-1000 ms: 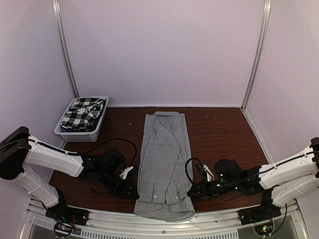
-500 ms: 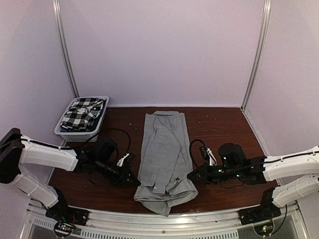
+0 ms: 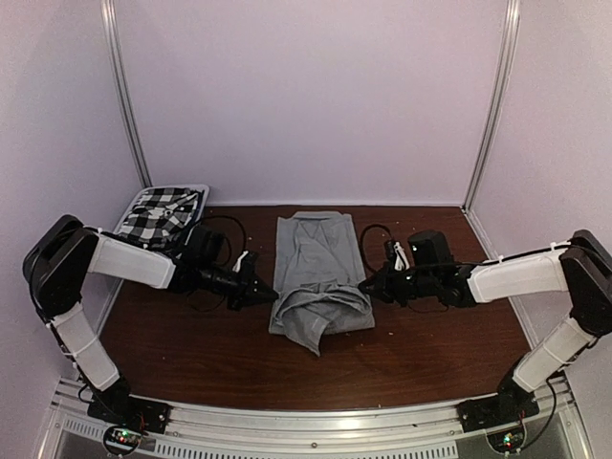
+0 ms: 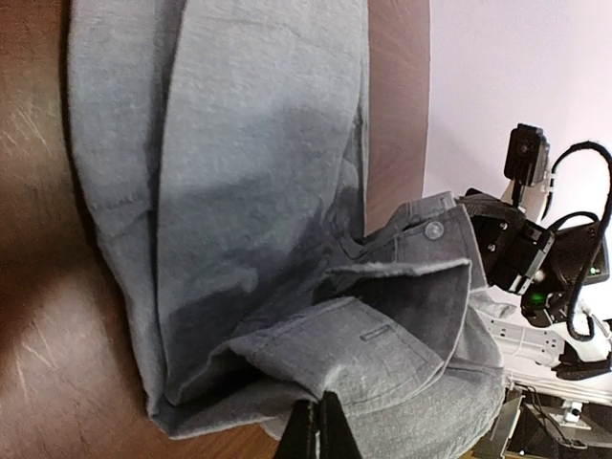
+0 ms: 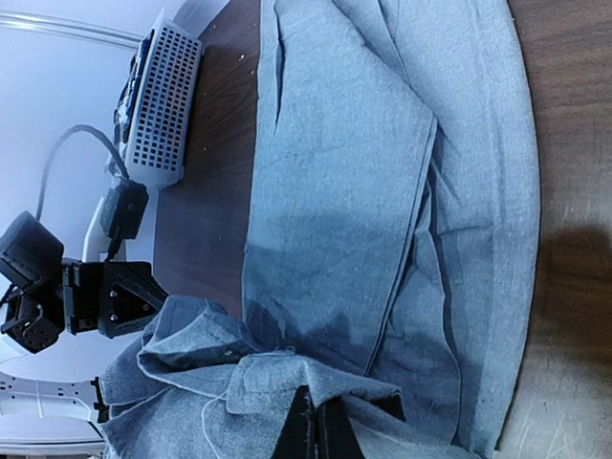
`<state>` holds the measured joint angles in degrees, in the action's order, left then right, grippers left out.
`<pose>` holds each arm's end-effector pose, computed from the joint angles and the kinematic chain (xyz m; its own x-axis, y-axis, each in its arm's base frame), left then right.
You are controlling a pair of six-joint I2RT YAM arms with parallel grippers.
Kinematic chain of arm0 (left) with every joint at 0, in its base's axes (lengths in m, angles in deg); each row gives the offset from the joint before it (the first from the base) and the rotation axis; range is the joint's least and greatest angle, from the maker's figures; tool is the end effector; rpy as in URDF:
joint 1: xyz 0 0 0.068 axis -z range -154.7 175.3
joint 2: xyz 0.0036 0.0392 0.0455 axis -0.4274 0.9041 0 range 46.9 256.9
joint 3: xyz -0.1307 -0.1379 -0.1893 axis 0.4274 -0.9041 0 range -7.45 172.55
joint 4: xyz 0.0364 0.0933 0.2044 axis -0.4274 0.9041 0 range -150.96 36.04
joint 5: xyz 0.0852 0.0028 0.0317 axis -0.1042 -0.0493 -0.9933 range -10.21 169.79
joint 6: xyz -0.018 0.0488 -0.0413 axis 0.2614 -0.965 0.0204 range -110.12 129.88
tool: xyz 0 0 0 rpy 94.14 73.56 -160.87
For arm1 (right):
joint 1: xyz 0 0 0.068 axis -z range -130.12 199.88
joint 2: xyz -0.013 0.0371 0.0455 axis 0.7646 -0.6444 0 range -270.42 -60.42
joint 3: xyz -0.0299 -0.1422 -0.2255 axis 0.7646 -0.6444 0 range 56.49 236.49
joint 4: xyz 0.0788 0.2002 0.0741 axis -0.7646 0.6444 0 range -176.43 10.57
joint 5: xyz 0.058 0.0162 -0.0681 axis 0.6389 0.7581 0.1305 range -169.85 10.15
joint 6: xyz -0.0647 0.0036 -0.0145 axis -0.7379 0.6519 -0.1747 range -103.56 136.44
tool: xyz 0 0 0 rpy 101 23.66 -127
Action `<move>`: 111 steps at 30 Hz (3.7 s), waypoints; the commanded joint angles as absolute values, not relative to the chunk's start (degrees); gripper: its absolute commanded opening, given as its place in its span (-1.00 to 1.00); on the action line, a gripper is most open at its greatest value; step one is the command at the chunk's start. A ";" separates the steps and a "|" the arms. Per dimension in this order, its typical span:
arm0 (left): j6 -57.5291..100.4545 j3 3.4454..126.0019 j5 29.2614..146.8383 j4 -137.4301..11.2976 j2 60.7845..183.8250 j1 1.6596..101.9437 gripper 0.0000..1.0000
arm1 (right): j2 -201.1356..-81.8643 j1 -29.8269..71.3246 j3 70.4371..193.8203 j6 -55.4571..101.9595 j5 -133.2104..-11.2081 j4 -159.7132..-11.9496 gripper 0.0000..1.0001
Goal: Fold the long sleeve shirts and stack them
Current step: Fold the rectangle-folded shirt at the center of the board, then smooth out the 2/3-rectangle-folded shirt at the center of the board.
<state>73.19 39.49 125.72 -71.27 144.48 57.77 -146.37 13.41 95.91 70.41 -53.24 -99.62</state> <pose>0.2473 -0.2022 0.1757 -0.9917 -0.1055 0.0731 -0.1127 0.4419 -0.8899 0.2190 0.1911 0.1955 -0.9331 0.2095 -0.2922 -0.1320 0.5564 0.8204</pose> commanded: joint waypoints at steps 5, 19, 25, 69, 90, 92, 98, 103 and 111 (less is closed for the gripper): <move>75.62 43.40 126.59 -78.00 151.44 55.69 -1.00 | -156.32 17.49 101.21 70.43 -48.90 -107.31 -1.00; 74.53 46.78 123.34 -75.56 153.21 54.05 -1.00 | -158.16 21.93 103.73 69.20 -49.61 -106.51 -1.00; 73.17 48.15 122.08 -74.19 154.50 53.63 -1.00 | -159.88 22.82 107.17 66.36 -49.46 -104.17 -0.85; 55.96 64.87 104.86 -58.82 159.40 63.99 -0.57 | -153.06 10.19 112.55 47.03 -64.85 -81.32 -0.70; 54.72 81.86 103.75 -53.16 166.96 55.04 -0.55 | -168.87 7.38 132.31 40.00 -73.17 -74.47 -0.46; 54.35 80.14 103.26 -53.13 164.78 54.93 -0.55 | -171.59 7.35 135.48 39.01 -74.51 -72.54 -0.46; 52.47 75.20 104.45 -52.27 160.48 54.92 -0.59 | -177.99 7.11 140.53 37.33 -78.49 -69.76 -0.46; 52.14 70.09 106.88 -53.62 158.75 55.09 -0.63 | -182.60 7.42 145.58 38.43 -82.77 -66.40 -0.45; 50.30 67.98 110.82 -54.60 160.00 57.15 -0.62 | -185.14 7.39 144.35 40.38 -84.91 -64.66 -0.27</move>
